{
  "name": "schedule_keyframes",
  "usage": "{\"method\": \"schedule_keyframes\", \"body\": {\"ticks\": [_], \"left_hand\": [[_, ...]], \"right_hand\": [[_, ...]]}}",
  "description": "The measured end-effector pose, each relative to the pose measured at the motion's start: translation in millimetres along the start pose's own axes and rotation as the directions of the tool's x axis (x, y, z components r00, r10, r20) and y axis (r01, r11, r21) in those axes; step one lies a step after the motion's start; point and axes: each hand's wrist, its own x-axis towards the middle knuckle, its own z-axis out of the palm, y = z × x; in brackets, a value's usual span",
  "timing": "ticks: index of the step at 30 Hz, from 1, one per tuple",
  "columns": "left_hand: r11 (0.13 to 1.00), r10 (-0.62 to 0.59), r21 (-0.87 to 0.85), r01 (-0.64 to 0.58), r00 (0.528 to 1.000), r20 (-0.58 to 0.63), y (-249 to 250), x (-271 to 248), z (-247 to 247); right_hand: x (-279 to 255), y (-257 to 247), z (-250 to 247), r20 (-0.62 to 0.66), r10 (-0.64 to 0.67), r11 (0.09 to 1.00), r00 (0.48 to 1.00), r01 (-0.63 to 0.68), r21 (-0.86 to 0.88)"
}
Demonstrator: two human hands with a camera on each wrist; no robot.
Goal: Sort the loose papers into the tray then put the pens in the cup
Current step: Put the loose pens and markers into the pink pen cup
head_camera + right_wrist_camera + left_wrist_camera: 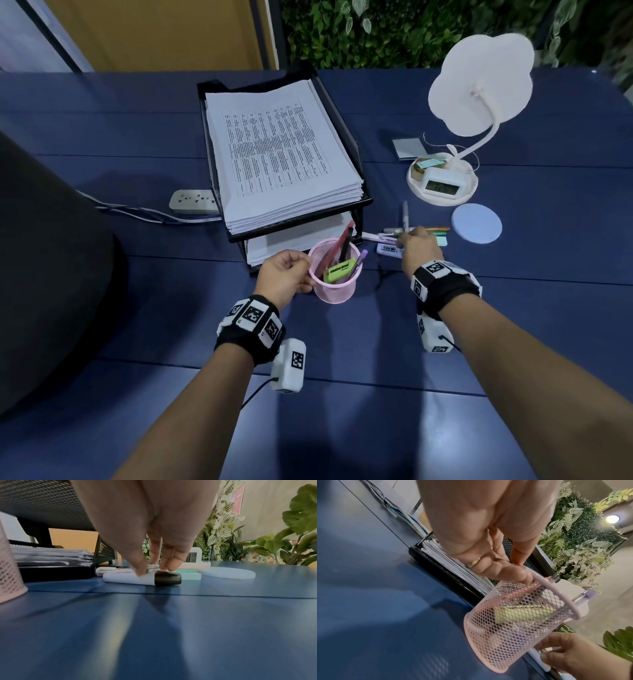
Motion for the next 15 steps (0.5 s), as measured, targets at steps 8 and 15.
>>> {"method": "schedule_keyframes", "body": {"ticks": [8,15], "left_hand": [[1.000,0.005,-0.003,-0.005,1.000,0.006,1,-1,0],[1.000,0.005,-0.010,-0.005,1.000,0.008,1,-1,0]], "right_hand": [[-4,-3,-8,-0.050,0.108,0.991,0.993,-0.103,0.084],[-14,-5,-18,-0.025,0.284,0.907,0.959,-0.260,0.332]]}}
